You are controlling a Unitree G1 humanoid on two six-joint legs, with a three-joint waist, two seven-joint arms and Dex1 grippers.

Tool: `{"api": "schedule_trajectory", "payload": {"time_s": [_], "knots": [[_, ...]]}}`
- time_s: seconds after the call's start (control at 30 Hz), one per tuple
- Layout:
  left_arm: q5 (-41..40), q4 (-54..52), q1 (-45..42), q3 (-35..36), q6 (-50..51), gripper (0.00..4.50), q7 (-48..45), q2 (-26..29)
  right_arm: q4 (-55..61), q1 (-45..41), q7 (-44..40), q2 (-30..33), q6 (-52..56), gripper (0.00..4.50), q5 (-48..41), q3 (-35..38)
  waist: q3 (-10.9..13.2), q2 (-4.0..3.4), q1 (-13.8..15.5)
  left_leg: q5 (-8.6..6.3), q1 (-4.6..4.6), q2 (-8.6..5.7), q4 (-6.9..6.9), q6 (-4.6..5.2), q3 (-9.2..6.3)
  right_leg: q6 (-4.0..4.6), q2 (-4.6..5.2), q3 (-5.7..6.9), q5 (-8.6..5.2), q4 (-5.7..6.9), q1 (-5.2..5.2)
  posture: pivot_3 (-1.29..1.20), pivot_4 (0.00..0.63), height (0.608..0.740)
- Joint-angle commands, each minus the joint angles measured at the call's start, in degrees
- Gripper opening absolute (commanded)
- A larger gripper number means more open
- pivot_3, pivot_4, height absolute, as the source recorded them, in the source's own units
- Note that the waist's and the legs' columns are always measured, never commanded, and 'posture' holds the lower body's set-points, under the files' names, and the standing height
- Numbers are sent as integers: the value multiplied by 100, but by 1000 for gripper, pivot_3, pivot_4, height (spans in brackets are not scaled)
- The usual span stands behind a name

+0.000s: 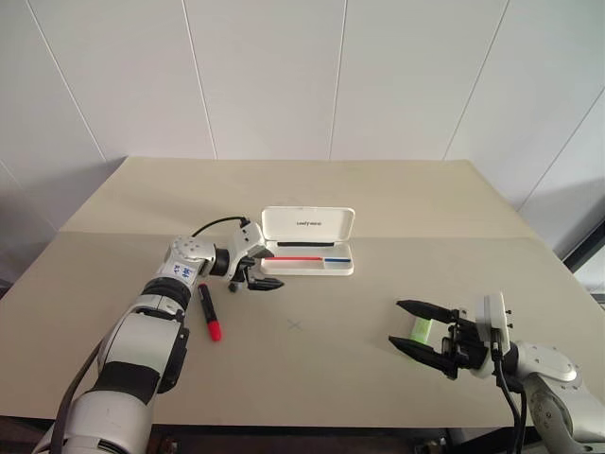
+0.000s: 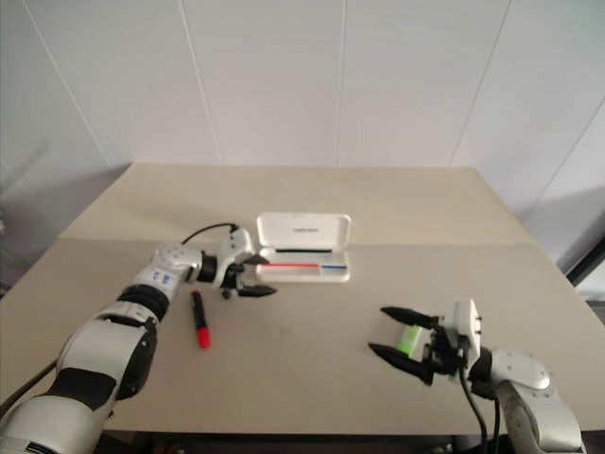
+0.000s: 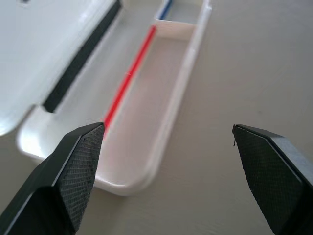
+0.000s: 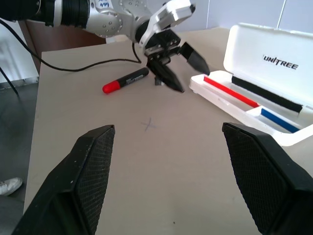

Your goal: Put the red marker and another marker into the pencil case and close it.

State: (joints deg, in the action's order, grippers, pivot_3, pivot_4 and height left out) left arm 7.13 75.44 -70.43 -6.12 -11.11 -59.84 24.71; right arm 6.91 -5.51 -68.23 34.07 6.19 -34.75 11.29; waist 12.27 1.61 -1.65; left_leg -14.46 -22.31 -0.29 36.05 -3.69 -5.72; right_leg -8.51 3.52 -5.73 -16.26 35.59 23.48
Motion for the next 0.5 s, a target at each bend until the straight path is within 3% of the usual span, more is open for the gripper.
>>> {"api": "schedule_trajectory", "payload": {"time_s": [0.03,0.5], "knots": [[127,85,-120,19,92,4465,104,-52,287,90,51,39,-47,4500,-108,135,0,0,-1,0,0,0,0,0,0,0,0,0,0,0,0,0,150,740],[505,211,-70,-48,402,4465,512,-248,389,197,124,44,-19,4500,-138,134,0,2,1,7,15,-1,14,2,0,-4,-1,0,4,6,-18,0,150,740]]}}
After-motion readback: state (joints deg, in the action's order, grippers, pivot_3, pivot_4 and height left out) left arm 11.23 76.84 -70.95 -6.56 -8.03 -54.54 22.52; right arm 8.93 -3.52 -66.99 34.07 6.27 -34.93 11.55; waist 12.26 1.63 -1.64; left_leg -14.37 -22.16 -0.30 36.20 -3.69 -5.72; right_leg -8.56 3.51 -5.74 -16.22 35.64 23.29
